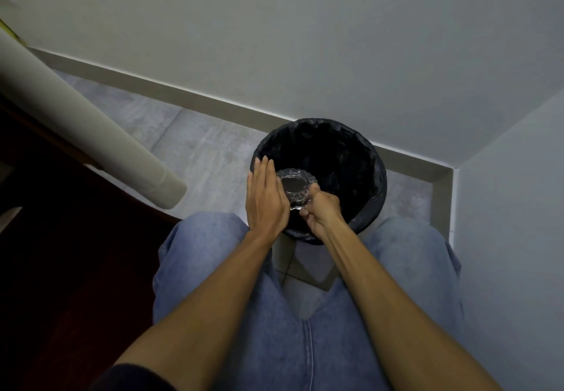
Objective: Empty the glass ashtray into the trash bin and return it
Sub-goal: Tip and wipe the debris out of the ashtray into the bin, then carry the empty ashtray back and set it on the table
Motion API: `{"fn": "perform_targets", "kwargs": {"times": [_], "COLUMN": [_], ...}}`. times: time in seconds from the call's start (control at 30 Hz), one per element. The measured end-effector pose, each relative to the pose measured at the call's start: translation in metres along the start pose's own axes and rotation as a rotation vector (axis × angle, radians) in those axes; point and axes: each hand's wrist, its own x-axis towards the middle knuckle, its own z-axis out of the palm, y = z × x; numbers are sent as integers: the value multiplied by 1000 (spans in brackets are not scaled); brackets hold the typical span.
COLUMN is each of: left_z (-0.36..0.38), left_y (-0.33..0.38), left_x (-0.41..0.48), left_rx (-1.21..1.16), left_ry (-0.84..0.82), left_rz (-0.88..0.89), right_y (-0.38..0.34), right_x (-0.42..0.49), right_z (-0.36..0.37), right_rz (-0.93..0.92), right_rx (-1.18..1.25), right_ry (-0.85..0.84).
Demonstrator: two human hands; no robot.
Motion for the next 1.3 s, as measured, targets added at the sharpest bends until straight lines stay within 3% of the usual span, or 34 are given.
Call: {"fn": "perform_targets", "kwargs": {"times": [0.17, 0.27, 0.4, 0.6, 0.7, 0.8, 0.87, 1.0, 1.1, 1.3], "left_z": [-4, -13, -31, -45, -40, -36, -33, -35, -68, -190], "left_y": [1, 9, 32, 56, 52, 47, 48, 53, 74, 157], "left_x": [1, 3, 14, 47, 54, 56, 57, 62, 64, 79], "left_rx": [-15, -88, -273, -580, -710, -745, -797, -916, -992, -968], "left_ry": [-66, -146, -144, -252, -262, -197, -142, -30, -12, 29], "left_rz": [-23, -65, -149, -588, -722, -788, -820, -849, -870, -927], "right_y": [-6, -17, -36, -37, -36, -39, -46, -68, -96, -173], "right_x": [-6, -13, -30, -40, -43, -42, -42, -37, -52, -161], "right_z": [-1, -7, -13, -20, -23, -24, -26, -19, 2, 47], "right_rz": [-119, -427, -905, -1185, -1315, -1318, -1177, -748, -585, -584], "right_rx": [-188, -573, -1007, -1296, -1331, -1307, -1115, -728, -789, -857], "right_ry": [-35, 30, -52, -142, -152, -213, -226, 50, 41, 74]}}
